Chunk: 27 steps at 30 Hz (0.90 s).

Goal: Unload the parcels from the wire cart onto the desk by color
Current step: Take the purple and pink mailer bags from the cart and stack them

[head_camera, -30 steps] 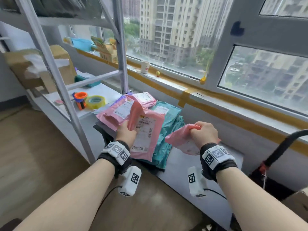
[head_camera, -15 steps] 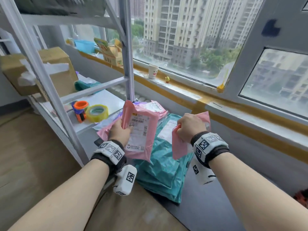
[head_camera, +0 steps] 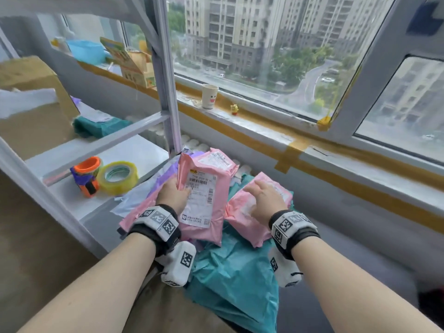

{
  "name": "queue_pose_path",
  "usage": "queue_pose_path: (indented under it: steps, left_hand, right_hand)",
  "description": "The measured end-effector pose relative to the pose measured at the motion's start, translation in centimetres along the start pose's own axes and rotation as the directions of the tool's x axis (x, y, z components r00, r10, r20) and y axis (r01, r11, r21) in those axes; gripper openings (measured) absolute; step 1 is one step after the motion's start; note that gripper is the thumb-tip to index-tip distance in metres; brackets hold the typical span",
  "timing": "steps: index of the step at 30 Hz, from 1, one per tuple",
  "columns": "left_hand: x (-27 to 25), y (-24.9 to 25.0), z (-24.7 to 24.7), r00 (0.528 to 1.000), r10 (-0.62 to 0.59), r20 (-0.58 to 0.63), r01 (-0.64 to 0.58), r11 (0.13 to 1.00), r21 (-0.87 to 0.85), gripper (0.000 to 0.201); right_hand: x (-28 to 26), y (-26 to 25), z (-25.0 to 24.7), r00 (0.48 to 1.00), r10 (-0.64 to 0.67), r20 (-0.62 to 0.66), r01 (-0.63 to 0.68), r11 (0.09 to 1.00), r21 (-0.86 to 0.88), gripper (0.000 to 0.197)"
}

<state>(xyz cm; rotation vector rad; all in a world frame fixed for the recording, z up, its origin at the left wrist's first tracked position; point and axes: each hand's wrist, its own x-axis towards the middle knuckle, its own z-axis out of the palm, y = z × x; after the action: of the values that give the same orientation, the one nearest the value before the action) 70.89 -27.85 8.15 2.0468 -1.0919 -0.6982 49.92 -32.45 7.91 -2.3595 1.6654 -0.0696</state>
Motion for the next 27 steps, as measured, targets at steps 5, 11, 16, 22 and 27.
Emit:
queue_pose_path:
  steps: [5, 11, 16, 22, 27]
  left_hand:
    - [1.9, 0.3, -0.6, 0.998, -0.063, -0.023, 0.063, 0.998, 0.022, 0.036]
    - [3.9, 0.4, -2.4, 0.984, -0.116, -0.138, 0.113, 0.993, -0.034, 0.03]
    - [5.2, -0.3, -2.4, 0.99, -0.087, -0.109, 0.079, 0.994, -0.076, 0.028]
    - [5.3, -0.3, -1.6, 0.999, -0.045, -0.016, 0.042, 0.981, -0.191, 0.027]
    - [4.7, 0.6, 0.2, 0.993, -0.002, 0.122, 0.03, 0.974, -0.226, 0.026]
  right_hand:
    - [-0.8, 0.8, 0.1, 0.912, 0.399, -0.095, -0.388, 0.915, 0.113, 0.069]
    - [-1.3, -1.0, 1.7, 0.93, 0.298, 0.215, -0.321, 0.944, 0.081, 0.104]
    - [-0.9, -1.5, 1.7, 0.961, 0.26, 0.088, -0.27, 0.955, 0.121, 0.09]
    - [0.0, -0.3, 1.1, 0.97, 0.213, 0.116, -0.228, 0.964, 0.139, 0.076]
    - [-0.8, -0.5, -0.1, 0.957, 0.29, -0.016, -0.269, 0.904, 0.333, 0.059]
